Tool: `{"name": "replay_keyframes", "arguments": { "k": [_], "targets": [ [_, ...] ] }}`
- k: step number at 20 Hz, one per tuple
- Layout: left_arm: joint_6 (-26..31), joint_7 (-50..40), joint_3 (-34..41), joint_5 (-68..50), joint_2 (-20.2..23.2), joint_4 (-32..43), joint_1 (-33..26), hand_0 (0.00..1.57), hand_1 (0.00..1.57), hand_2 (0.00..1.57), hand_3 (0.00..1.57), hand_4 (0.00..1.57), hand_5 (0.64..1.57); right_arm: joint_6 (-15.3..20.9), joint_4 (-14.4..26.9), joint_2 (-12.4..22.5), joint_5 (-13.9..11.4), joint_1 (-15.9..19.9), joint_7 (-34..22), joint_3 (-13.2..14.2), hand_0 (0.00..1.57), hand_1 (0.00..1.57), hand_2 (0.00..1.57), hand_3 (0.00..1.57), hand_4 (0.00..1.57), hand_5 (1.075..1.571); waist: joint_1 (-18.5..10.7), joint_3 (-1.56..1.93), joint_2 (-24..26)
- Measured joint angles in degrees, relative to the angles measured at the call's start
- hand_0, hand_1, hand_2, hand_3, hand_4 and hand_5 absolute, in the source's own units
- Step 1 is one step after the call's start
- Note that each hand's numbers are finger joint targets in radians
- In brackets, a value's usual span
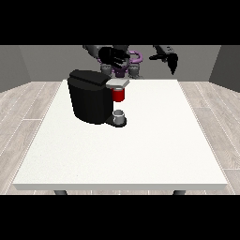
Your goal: Insert the coffee pod into the coffee machine and close the lid
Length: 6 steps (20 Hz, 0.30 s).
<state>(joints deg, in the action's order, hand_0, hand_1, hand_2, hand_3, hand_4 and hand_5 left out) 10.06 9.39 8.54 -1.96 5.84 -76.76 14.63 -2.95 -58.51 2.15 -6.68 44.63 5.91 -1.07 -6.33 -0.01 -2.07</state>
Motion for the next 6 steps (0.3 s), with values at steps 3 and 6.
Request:
{"name": "replay_keyframes", "arguments": {
  "k": [3, 6],
  "targets": [
    [-0.68, 0.85, -0.49, 0.49, -0.82, 0.85, -0.91, 0.00, 0.00, 0.00, 0.00, 0.19, 1.571, -0.25, -2.30, -1.11, 2.98, -4.60, 2.18, -2.95, 0.00, 0.00, 0.00, 0.00, 0.29, 1.571, 1.28, 0.00, 1.97],
    [-1.17, 1.87, 0.15, 0.50, -0.90, 2.38, -2.76, 0.00, 0.00, 0.00, 0.00, 0.19, 1.571, 0.43, -5.18, -1.65, 6.76, -11.23, 3.42, -5.79, 0.00, 0.00, 0.00, 0.00, 0.16, 1.571, 3.47, 0.01, 4.64]
  ]
}}
